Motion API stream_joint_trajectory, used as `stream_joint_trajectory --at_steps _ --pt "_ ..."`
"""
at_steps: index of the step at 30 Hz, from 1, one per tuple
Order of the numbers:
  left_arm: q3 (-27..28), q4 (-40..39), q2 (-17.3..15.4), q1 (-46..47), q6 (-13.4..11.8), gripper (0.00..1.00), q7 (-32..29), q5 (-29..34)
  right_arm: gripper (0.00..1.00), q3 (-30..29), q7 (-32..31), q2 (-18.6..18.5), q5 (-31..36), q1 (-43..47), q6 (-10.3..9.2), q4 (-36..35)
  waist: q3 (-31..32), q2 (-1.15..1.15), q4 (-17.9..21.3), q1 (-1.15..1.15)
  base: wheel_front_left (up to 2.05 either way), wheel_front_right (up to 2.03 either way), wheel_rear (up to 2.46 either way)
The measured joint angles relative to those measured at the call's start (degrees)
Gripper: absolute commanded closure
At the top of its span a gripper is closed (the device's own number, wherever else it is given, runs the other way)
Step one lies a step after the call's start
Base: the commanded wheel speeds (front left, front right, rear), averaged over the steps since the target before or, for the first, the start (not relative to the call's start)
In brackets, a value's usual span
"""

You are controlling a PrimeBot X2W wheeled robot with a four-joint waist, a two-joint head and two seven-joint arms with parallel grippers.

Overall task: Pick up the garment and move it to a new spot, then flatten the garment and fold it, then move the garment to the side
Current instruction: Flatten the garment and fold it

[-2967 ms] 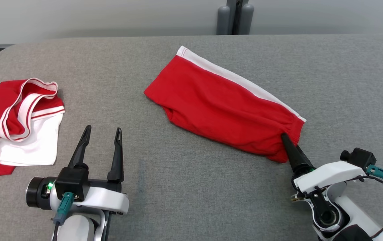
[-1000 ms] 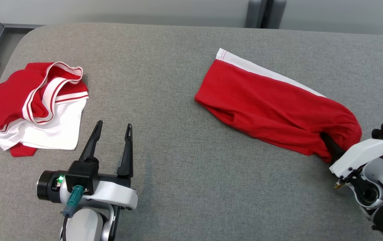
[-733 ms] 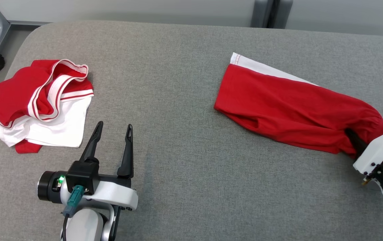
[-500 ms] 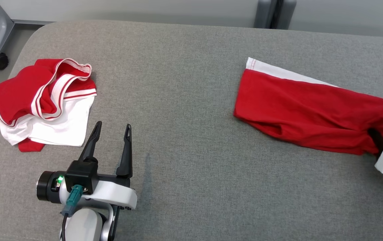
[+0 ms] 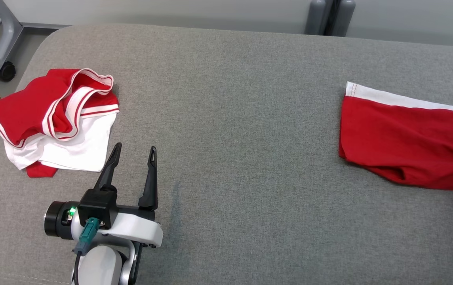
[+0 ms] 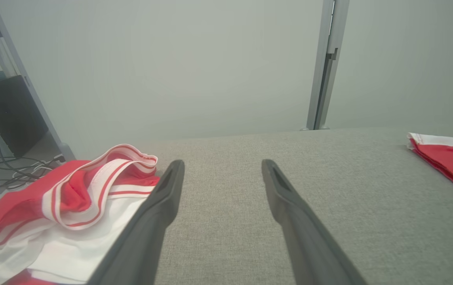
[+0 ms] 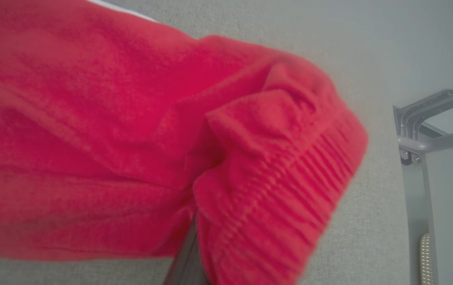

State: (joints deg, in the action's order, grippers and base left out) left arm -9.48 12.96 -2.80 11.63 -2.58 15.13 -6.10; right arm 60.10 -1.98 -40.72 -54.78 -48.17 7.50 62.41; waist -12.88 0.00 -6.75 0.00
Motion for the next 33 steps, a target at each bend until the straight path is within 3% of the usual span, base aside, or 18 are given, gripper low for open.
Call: stream_joint_trajectory --at_steps 15,33 --pt "-0.7 0.8 0.0 -0.7 -0.6 0.0 0.0 -0.7 1.0 5.7 0.4 6.4 6.3 -5.3 0.0 3.6 1.8 0.0 -0.1 0.0 0.0 0.0 0.0" --pt "-2.4 0.8 0.0 -2.3 -2.6 0.0 0.0 -3.8 1.0 10.4 -7.7 10.1 5.8 -8.1 0.0 -4.4 6.2 0.0 0.1 0.0 0.0 0.0 0.0"
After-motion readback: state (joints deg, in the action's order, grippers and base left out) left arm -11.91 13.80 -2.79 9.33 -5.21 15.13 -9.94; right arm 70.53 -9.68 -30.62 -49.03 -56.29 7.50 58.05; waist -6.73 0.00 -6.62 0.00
